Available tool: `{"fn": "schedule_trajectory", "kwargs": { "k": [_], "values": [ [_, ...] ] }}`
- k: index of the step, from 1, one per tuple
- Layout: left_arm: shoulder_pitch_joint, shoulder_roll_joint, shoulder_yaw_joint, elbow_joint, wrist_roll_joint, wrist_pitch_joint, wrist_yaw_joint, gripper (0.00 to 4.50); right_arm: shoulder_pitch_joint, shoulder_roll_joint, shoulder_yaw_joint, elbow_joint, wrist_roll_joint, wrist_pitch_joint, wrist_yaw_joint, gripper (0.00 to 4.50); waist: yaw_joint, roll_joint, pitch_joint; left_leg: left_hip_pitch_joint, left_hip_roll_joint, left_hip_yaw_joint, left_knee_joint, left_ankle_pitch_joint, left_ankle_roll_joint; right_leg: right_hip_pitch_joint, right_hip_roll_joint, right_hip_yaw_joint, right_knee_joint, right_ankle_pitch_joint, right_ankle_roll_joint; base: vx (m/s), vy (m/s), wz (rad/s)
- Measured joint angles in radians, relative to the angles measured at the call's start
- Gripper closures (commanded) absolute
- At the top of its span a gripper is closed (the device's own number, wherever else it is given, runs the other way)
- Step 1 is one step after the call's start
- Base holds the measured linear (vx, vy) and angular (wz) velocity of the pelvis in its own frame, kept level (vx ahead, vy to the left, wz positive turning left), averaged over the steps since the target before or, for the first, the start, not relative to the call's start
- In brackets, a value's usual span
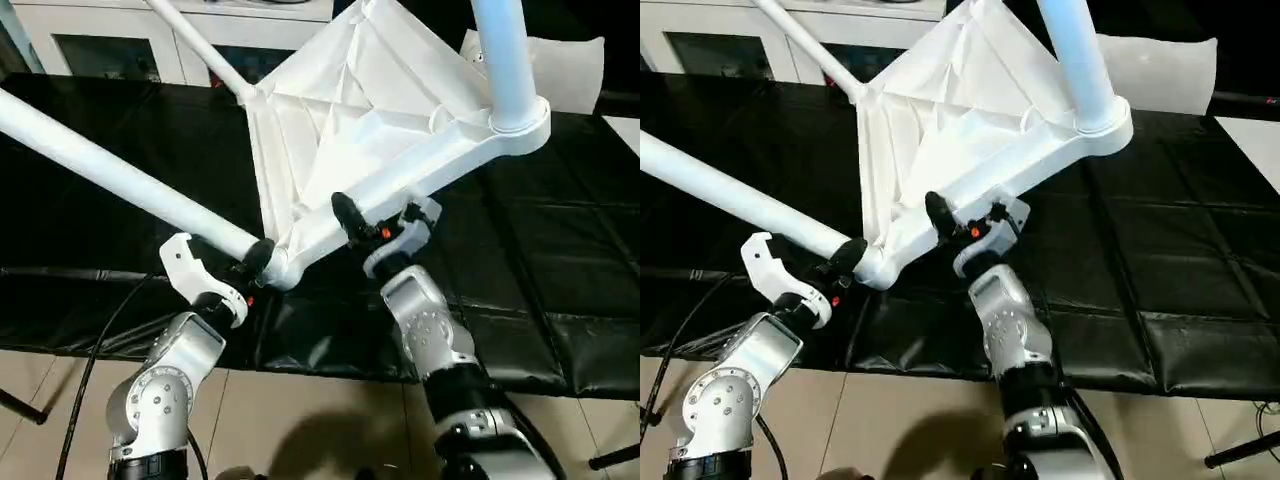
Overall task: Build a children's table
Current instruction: Flip table
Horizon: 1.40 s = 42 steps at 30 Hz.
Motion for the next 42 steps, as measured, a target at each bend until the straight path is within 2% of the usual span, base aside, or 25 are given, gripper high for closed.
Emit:
{"fn": "schedule_trajectory", "kwargs": {
  "k": [5,12,14,16,18,21,23,28,29,32,35,38,42],
  "values": [
    [-0.003,0.0,-0.009,0.01,-0.012,-0.012,0.004,2.39,-0.041,-0.005,-0.001,0.06,0.026,-0.03,-0.01,1.89,-0.002,0.0,-0.002,0.0,0.001,0.0,0.0,0.001,-0.001,0.0,0.0,0.0,0.001,0.0,0.001,0.0,0.0,0.0],
    [-0.01,0.002,-0.024,0.014,0.002,-0.022,0.015,2.39,-0.062,-0.008,0.004,0.089,0.028,-0.052,-0.038,2.04,-0.004,0.0,-0.002,0.0,0.002,0.0,0.0,0.001,-0.002,-0.001,0.001,-0.001,0.001,-0.002,0.003,0.0,0.0,0.0],
    [-0.01,0.008,-0.031,0.013,0.007,-0.02,-0.006,1.83,-0.062,-0.009,0.011,0.089,0.022,-0.077,-0.064,2.06,-0.005,-0.001,-0.002,-0.001,0.002,0.0,0.0,0.001,-0.002,-0.003,0.001,-0.001,0.001,-0.002,0.003,0.0,0.0,0.0],
    [0.018,0.034,-0.06,-0.016,-0.009,0.022,-0.075,1.69,-0.067,-0.012,-0.011,0.089,0.011,-0.106,-0.113,2.1,-0.004,-0.005,0.001,-0.003,0.003,0.0,0.0,0.002,-0.003,-0.006,0.002,-0.001,0.001,-0.001,0.002,0.0,0.0,0.0],
    [0.065,0.065,-0.115,-0.037,-0.03,0.07,-0.134,1.45,-0.082,-0.015,-0.058,0.09,-0.006,-0.124,-0.164,2.15,-0.003,-0.008,0.003,-0.011,0.003,0.001,0.0,0.003,-0.003,-0.016,0.002,0.0,0.001,0.002,-0.003,0.0,0.0,0.0],
    [0.095,0.148,-0.182,-0.063,-0.001,0.075,-0.197,1.33,-0.093,-0.018,-0.067,0.089,0.002,-0.123,-0.188,2.35,-0.003,-0.008,0.003,-0.028,0.003,0.002,0.001,0.01,0.006,-0.039,0.003,0.0,0.011,0.001,-0.006,0.0,0.0,0.0],
    [0.121,0.222,-0.207,-0.105,0.048,0.052,-0.234,1.08,-0.093,-0.026,-0.066,0.078,-0.003,-0.124,-0.199,2.4,-0.003,-0.008,0.003,-0.034,0.007,0.001,0.001,0.011,0.008,-0.045,0.006,-0.001,0.014,0.0,-0.008,0.0,0.0,0.0],
    [0.184,0.315,-0.241,-0.166,0.146,-0.015,-0.319,0.99,-0.087,-0.069,-0.053,0.009,-0.073,-0.122,-0.217,2.43,0.005,-0.008,0.004,-0.037,0.01,0.002,0.004,0.013,0.008,-0.05,0.008,-0.002,0.017,-0.001,-0.011,0.0,0.0,0.0],
    [0.198,0.358,-0.269,-0.195,0.166,-0.034,-0.354,0.99,-0.076,-0.086,-0.037,-0.021,-0.098,-0.121,-0.219,2.44,0.004,-0.009,0.005,-0.037,0.011,0.002,0.005,0.014,0.008,-0.049,0.008,-0.002,0.017,0.0,-0.012,0.0,0.0,0.0],
    [0.207,0.412,-0.298,-0.251,0.198,-0.067,-0.406,0.71,-0.06,-0.124,-0.021,-0.081,-0.154,-0.121,-0.229,2.48,0.003,-0.011,0.006,-0.035,0.011,0.003,0.005,0.016,0.004,-0.048,0.008,-0.001,0.017,0.002,-0.013,0.0,0.0,0.0],
    [0.204,0.493,-0.337,-0.354,0.207,-0.072,-0.47,0.57,-0.051,-0.157,0.008,-0.132,-0.209,-0.116,-0.272,2.58,0.004,-0.017,0.01,-0.034,0.012,0.003,0.005,0.019,-0.001,-0.048,0.009,-0.001,0.02,0.005,-0.014,0.0,0.0,0.0],
    [0.191,0.511,-0.338,-0.429,0.199,-0.061,-0.494,0.56,-0.048,-0.178,0.013,-0.162,-0.25,-0.11,-0.305,2.61,0.005,-0.019,0.011,-0.033,0.012,0.003,0.005,0.022,-0.002,-0.048,0.008,-0.001,0.023,0.005,-0.014,0.0,0.0,0.0],
    [0.142,0.531,-0.335,-0.494,0.191,-0.039,-0.512,0.33,-0.014,-0.202,0.015,-0.235,-0.315,-0.083,-0.35,2.85,0.006,-0.026,0.013,-0.032,0.013,0.003,0.005,0.027,-0.008,-0.048,0.009,-0.001,0.029,0.006,-0.014,0.0,0.0,0.0]
  ]
}}
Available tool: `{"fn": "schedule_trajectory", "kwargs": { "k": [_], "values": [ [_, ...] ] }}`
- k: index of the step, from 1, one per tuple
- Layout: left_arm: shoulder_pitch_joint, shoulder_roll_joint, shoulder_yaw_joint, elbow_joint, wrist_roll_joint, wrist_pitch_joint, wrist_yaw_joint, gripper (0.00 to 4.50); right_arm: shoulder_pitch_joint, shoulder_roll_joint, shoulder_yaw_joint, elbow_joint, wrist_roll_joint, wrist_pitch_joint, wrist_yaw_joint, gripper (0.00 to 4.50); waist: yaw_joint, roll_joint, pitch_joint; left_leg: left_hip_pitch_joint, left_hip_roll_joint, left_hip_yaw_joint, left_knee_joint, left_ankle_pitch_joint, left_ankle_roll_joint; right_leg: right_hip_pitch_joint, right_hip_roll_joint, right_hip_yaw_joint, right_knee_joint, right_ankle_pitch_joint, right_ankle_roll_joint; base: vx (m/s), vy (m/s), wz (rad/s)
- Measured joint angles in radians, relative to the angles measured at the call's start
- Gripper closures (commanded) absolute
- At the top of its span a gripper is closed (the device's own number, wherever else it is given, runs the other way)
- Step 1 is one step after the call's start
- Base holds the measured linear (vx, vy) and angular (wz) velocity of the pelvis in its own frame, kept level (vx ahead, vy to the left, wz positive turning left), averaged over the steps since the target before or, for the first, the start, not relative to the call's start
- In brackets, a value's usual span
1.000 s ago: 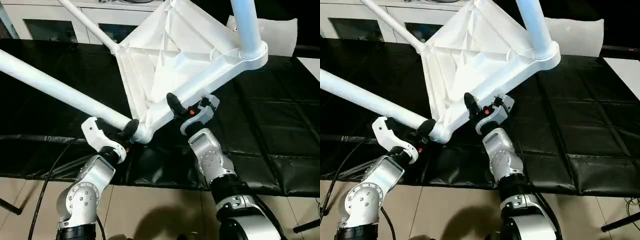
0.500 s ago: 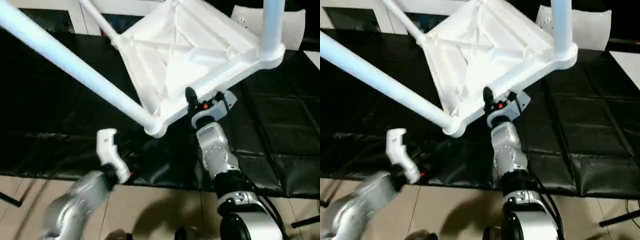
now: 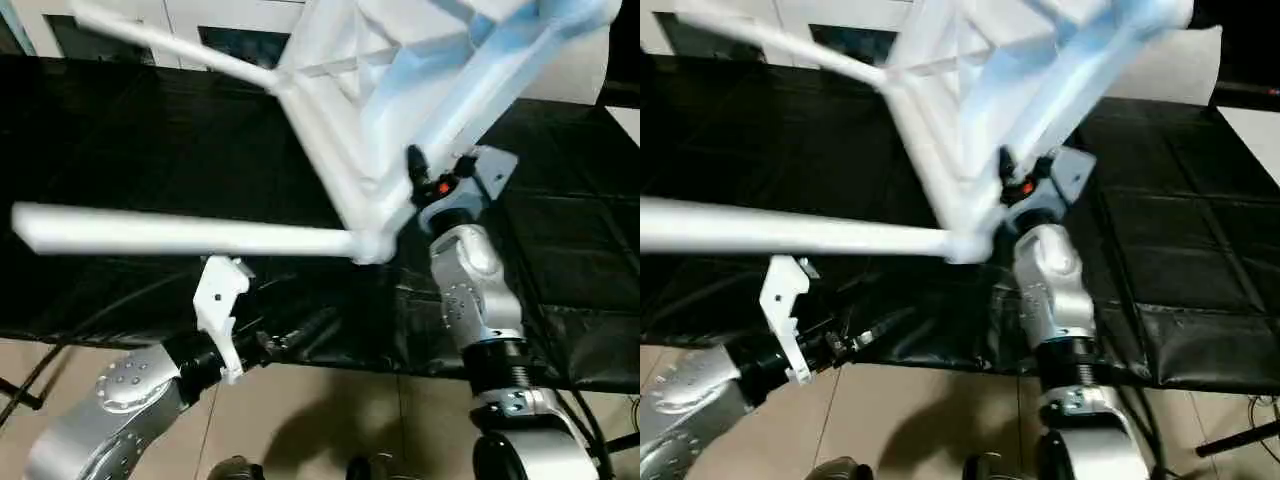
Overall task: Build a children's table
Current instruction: Flip table
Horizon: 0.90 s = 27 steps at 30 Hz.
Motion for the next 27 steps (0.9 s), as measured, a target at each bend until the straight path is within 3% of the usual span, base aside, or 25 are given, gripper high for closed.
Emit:
{"fn": "schedule_trajectory", "kwargs": {
  "k": [5,9,11,18,24,27],
  "values": [
    [-0.183,0.079,0.054,-0.044,0.015,0.011,-0.001,0.33,0.046,-0.057,0.017,-0.109,-0.118,0.08,-0.092,2.99,-0.007,-0.005,0.003,-0.001,0.003,-0.001,0.0,0.006,-0.008,-0.002,0.003,-0.001,0.002,0.004,0.002,0.0,0.0,0.0],
    [-0.23,0.107,0.075,-0.043,0.061,-0.008,-0.021,0.33,0.067,-0.082,0.037,-0.163,-0.188,0.111,-0.117,3.18,-0.017,-0.006,0.004,-0.003,0.004,-0.001,0.0,0.009,-0.011,-0.002,0.006,0.001,0.002,0.006,0.003,0.0,0.0,0.0],
    [-0.268,0.111,0.073,-0.037,0.067,-0.008,-0.034,0.33,0.079,-0.077,0.041,-0.196,-0.21,0.138,-0.138,3.24,-0.013,-0.007,0.005,-0.002,0.008,-0.002,0.0,0.011,-0.013,-0.003,0.012,0.002,0.001,0.007,0.001,0.0,0.0,0.0],
    [-0.326,0.118,0.053,-0.038,0.065,0.004,-0.037,0.09,0.106,-0.072,0.048,-0.271,-0.243,0.205,-0.189,3.27,-0.002,-0.006,0.005,-0.002,0.012,-0.005,-0.001,0.014,-0.019,-0.003,0.017,0.001,0.001,0.01,-0.003,0.0,0.0,0.0],
    [-0.358,0.091,0.026,-0.035,0.069,0.027,-0.036,0.0,0.103,-0.045,0.05,-0.272,-0.229,0.241,-0.168,3.27,-0.011,-0.006,0.005,-0.003,0.011,-0.005,0.0,0.015,-0.019,-0.002,0.018,0.003,0.002,0.01,-0.004,0.0,0.0,0.0],
    [-0.327,0.124,-0.026,-0.036,0.085,0.08,-0.033,0.0,0.085,-0.032,0.052,-0.268,-0.208,0.281,-0.137,3.27,-0.029,-0.007,0.005,-0.001,0.012,-0.005,-0.001,0.015,-0.02,-0.001,0.019,0.003,0.002,0.01,-0.004,0.0,0.0,0.0]
  ]
}}
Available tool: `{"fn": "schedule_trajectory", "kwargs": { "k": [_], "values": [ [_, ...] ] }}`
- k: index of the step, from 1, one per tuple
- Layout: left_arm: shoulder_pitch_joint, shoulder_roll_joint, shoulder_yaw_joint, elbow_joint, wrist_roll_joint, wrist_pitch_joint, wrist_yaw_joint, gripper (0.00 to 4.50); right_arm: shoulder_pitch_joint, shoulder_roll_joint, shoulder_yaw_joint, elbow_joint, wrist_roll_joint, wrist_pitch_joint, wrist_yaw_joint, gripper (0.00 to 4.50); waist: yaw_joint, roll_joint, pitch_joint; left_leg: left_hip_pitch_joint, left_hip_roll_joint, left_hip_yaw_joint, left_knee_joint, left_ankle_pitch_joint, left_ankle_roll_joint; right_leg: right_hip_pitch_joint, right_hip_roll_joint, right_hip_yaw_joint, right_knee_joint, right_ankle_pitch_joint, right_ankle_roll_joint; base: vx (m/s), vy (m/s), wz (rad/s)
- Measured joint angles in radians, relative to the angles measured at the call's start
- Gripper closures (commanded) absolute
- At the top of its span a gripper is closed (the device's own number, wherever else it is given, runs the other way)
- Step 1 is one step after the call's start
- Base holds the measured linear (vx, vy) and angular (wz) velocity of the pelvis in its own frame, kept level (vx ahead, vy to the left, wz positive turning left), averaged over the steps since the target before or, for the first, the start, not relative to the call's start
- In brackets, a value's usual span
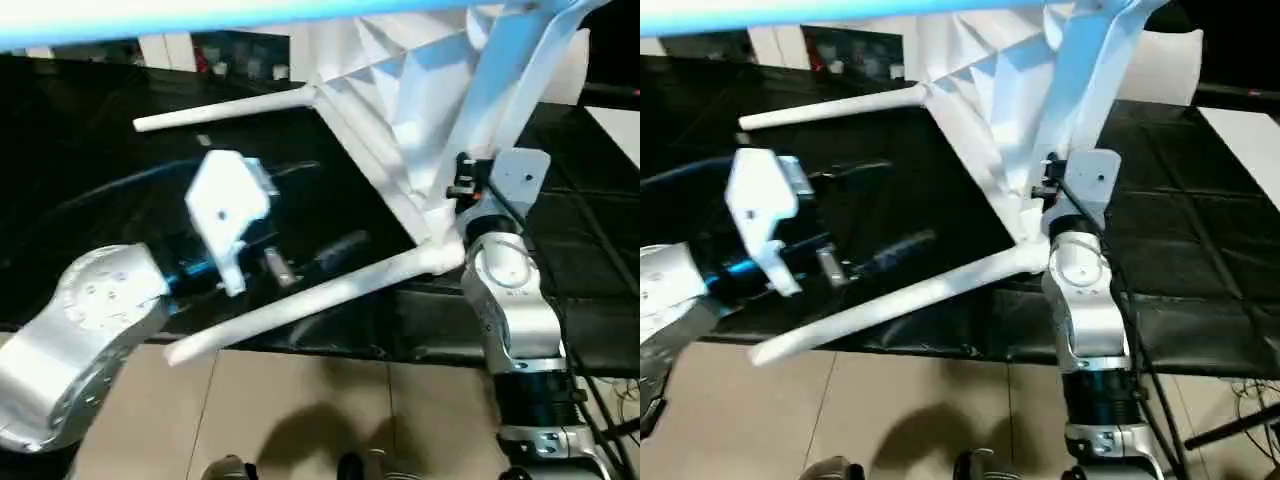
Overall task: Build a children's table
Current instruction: Flip table
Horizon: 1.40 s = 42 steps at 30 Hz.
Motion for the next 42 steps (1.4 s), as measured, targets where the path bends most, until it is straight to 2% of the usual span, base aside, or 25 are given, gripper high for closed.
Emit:
{"fn": "schedule_trajectory", "kwargs": {
  "k": [2,4,7,9,13,15,23,33,42],
  "values": [
    [0.076,0.055,-0.079,0.006,0.022,0.046,-0.021,0.0,-0.004,-0.001,0.001,-0.004,0.006,0.015,0.014,2.73,-0.012,-0.001,0.0,-0.001,0.001,0.0,0.0,0.0,0.0,-0.001,0.001,0.0,0.0,0.0,0.0,0.0,0.0,0.0],
    [0.118,0.063,-0.125,0.018,0.026,0.079,-0.031,0.0,-0.004,0.004,-0.001,-0.007,0.015,0.029,0.017,2.57,-0.013,-0.003,0.0,-0.001,0.001,-0.001,0.0,0.0,0.0,-0.001,0.001,0.0,0.0,0.0,0.0,0.0,0.0,0.0],
    [0.128,0.038,-0.165,0.053,0.049,0.117,-0.009,0.0,-0.003,0.023,0.001,-0.006,0.032,0.056,0.028,2.43,-0.013,-0.004,0.001,-0.001,0.0,-0.001,0.0,0.0,0.0,-0.001,0.001,0.0,0.0,0.0,0.0,0.0,0.0,0.0],
    [0.126,0.046,-0.191,0.075,0.079,0.117,-0.003,0.0,-0.003,0.023,0.004,-0.006,0.043,0.064,0.044,2.16,-0.013,-0.005,0.001,-0.001,0.0,-0.001,0.0,0.0,0.0,-0.001,0.001,0.0,-0.001,0.0,0.0,0.0,0.0,0.0],
    [0.114,0.106,-0.276,0.147,0.21,0.081,0.008,0.0,-0.003,0.02,0.004,-0.006,0.05,0.093,0.074,1.82,-0.014,-0.005,0.001,-0.001,0.0,-0.002,0.0,0.001,-0.001,-0.001,0.001,0.0,-0.001,0.0,0.0,0.0,0.0,0.0],
    [0.11,0.127,-0.295,0.187,0.278,0.058,0.026,0.0,-0.003,0.016,0.005,-0.006,0.052,0.106,0.088,1.82,-0.015,-0.005,0.001,-0.001,0.0,-0.002,0.0,0.001,-0.001,-0.001,0.001,-0.001,-0.002,0.0,0.0,0.0,0.0,0.0],
    [0.115,0.24,-0.298,0.281,0.426,-0.031,0.047,0.0,0.016,-0.008,0.006,-0.027,0.057,0.13,0.115,1.82,-0.014,-0.005,0.001,-0.001,0.0,-0.003,0.0,0.001,-0.001,-0.001,0.001,-0.001,-0.002,0.0,0.0,0.0,0.0,0.0],
    [0.159,0.282,-0.261,0.344,0.483,-0.167,0.047,0.0,0.062,-0.028,0.007,-0.051,0.055,0.153,0.132,1.82,-0.008,-0.005,0.0,-0.001,0.0,-0.003,-0.002,0.001,-0.001,-0.001,0.001,-0.001,-0.002,0.001,-0.001,0.0,0.0,0.0],
    [0.188,0.301,-0.16,0.444,0.525,-0.225,0.082,0.0,0.094,-0.032,0.0,-0.09,0.047,0.17,0.125,1.82,-0.003,-0.007,0.0,0.001,0.0,-0.004,-0.001,0.001,-0.001,-0.001,0.001,-0.001,-0.002,0.001,-0.001,0.0,0.0,0.0]
  ]
}}
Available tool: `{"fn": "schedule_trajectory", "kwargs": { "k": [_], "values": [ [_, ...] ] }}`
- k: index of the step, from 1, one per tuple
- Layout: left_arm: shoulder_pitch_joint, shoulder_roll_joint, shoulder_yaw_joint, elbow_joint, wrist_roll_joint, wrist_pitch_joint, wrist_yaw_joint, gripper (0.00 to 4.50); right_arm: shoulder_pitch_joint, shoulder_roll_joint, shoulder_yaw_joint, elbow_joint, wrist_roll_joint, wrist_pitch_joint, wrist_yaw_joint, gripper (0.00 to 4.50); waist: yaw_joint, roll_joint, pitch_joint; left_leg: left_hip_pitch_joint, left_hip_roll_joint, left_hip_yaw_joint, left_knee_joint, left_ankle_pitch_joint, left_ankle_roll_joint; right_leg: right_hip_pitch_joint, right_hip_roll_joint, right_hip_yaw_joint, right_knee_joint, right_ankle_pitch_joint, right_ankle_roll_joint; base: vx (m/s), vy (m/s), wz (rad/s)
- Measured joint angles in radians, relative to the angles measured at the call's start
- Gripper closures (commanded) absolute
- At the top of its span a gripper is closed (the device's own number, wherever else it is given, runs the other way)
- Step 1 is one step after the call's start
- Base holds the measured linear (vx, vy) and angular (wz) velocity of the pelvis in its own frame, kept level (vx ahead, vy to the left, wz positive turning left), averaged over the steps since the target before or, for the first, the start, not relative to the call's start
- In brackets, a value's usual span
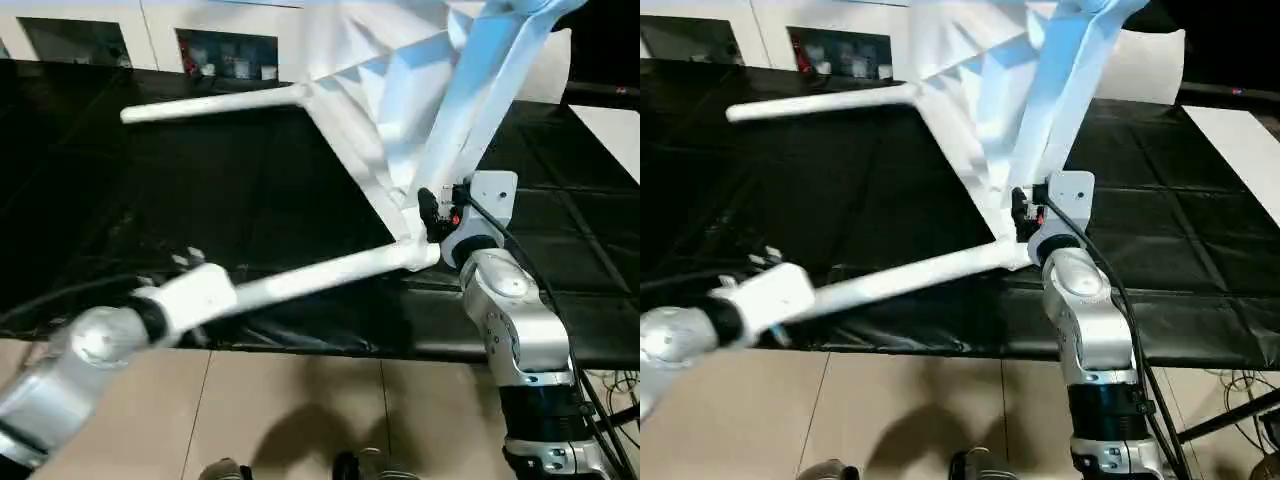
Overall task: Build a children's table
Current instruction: Flip table
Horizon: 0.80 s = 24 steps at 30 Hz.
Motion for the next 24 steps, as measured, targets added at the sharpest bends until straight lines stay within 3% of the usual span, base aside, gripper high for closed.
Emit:
{"fn": "schedule_trajectory", "kwargs": {
  "k": [9,15,18,24],
  "values": [
    [-0.042,-0.018,0.044,0.148,0.028,-0.089,0.003,0.0,0.086,0.013,0.004,-0.122,-0.003,0.045,-0.017,1.82,0.005,-0.003,0.0,-0.001,0.0,0.0,0.0,0.0,0.0,0.0,0.0,0.0,0.0,0.0,0.0,0.0,0.0,0.0],
    [-0.176,-0.097,0.044,0.383,0.068,-0.193,0.052,0.0,0.181,0.012,0.031,-0.265,-0.011,0.118,-0.018,1.82,0.014,-0.009,0.002,0.0,0.0,0.0,0.0,0.0,0.0,0.001,0.0,0.0,-0.002,0.0,0.0,0.0,0.0,0.0],
    [-0.229,-0.129,0.044,0.488,0.085,-0.246,0.072,0.0,0.192,0.015,0.049,-0.307,-0.011,0.139,-0.018,1.82,0.013,-0.01,0.003,0.0,0.0,0.0,0.0,0.001,0.001,0.001,0.0,0.0,-0.003,0.0,0.0,0.0,0.0,0.0],
    [-0.25,-0.165,0.065,0.593,0.074,-0.359,0.068,0.0,0.195,0.032,0.067,-0.314,-0.006,0.154,-0.005,1.82,0.014,-0.011,0.002,0.0,0.0,0.0,-0.001,0.001,0.001,0.002,0.0,0.0,-0.003,0.0,0.0,0.0,0.0,0.0]
  ]
}}
